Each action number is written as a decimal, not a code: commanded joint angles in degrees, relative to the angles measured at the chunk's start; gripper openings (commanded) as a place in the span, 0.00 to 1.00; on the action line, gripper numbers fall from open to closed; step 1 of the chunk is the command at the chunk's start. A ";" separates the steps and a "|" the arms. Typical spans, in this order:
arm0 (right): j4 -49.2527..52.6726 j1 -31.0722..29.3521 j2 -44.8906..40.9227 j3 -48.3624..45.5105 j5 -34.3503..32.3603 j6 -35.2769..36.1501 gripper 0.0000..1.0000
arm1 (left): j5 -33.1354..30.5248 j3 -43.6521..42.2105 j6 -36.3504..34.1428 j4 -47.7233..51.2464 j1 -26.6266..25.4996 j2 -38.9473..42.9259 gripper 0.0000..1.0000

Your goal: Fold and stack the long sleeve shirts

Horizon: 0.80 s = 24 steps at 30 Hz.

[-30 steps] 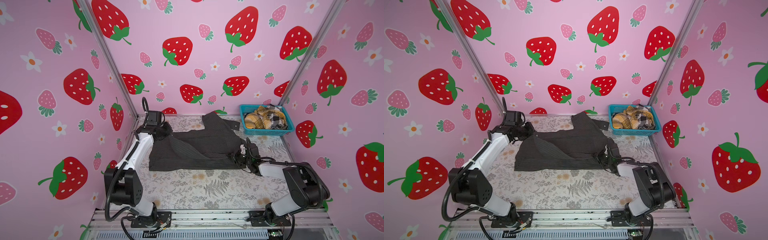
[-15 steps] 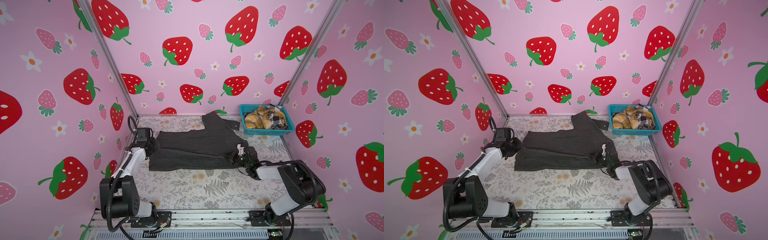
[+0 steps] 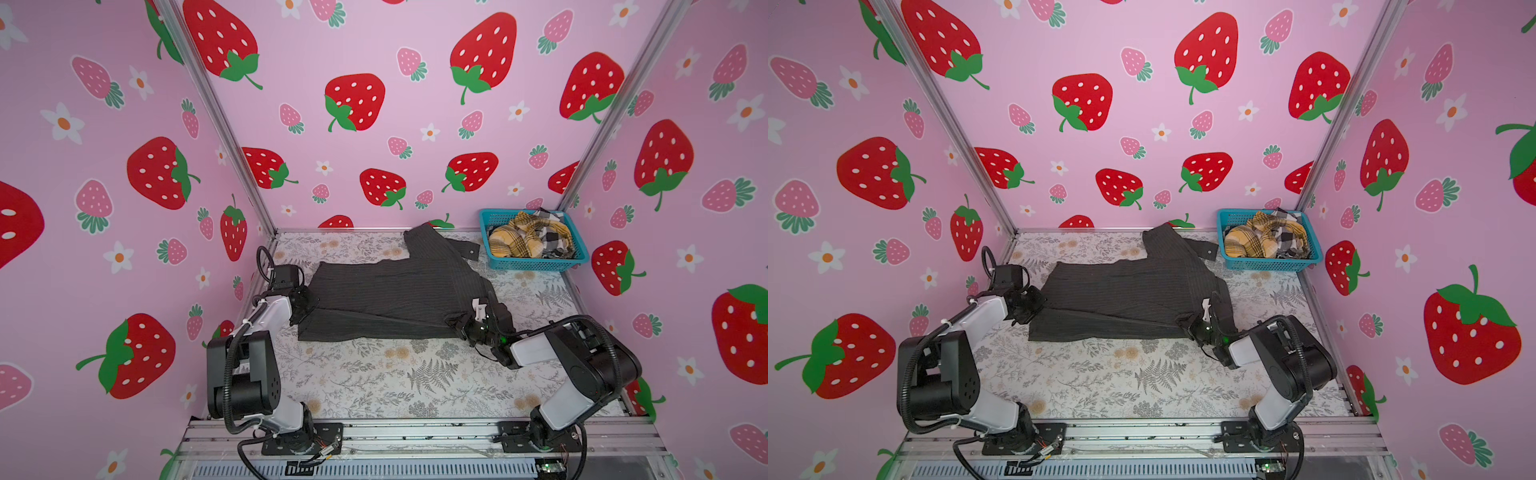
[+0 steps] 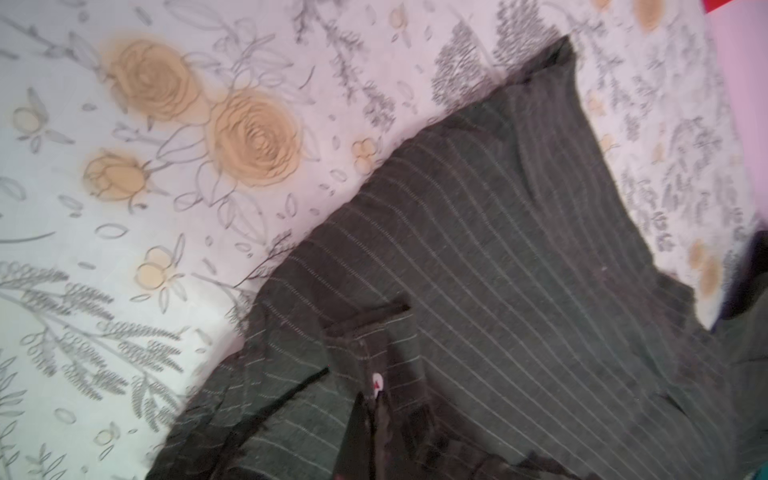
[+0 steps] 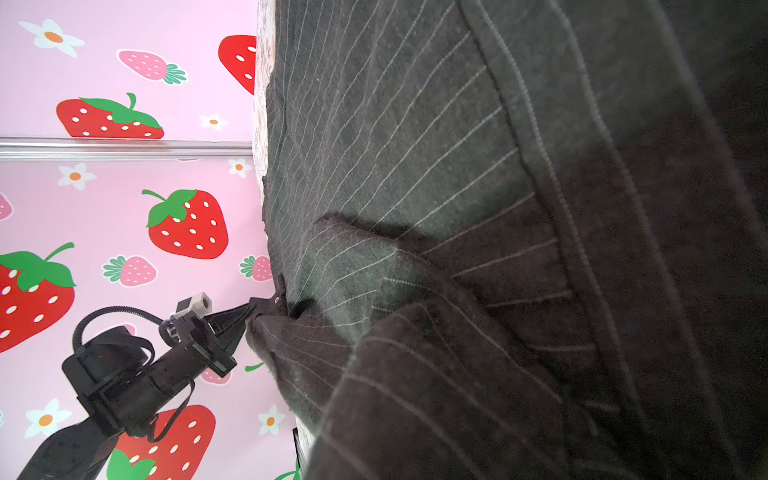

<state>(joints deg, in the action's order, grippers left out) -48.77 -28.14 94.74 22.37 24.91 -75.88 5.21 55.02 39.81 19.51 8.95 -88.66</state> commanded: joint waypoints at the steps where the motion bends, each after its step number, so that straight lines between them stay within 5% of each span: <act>1: 0.17 0.10 -1.40 1.94 -1.96 -1.35 0.00 | 0.72 7.98 1.47 -2.31 0.55 -1.29 0.00; 8: -0.62 0.10 -1.97 4.05 -3.61 -1.70 0.00 | 10.78 18.47 6.81 -10.34 0.59 -4.81 0.00; 11: -1.44 0.03 -2.10 3.18 -3.98 -1.30 0.00 | 9.30 11.04 8.78 -18.46 0.87 -0.95 0.00; 22: -10.19 -2.13 4.97 -1.22 -3.12 -2.52 0.00 | 5.94 -12.57 9.40 -20.82 6.69 0.87 0.00; 23: -10.25 -2.33 4.74 -1.40 -3.12 -2.60 0.04 | 5.95 -13.20 9.45 -20.29 6.69 1.44 0.06; 24: -10.03 -2.60 4.16 -1.66 -3.32 -2.56 0.17 | 5.59 -13.76 9.57 -19.34 6.69 2.40 0.22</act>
<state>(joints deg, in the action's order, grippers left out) -55.24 -30.33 99.31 21.58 22.92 -77.10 13.39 41.32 48.03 1.72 15.16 -88.58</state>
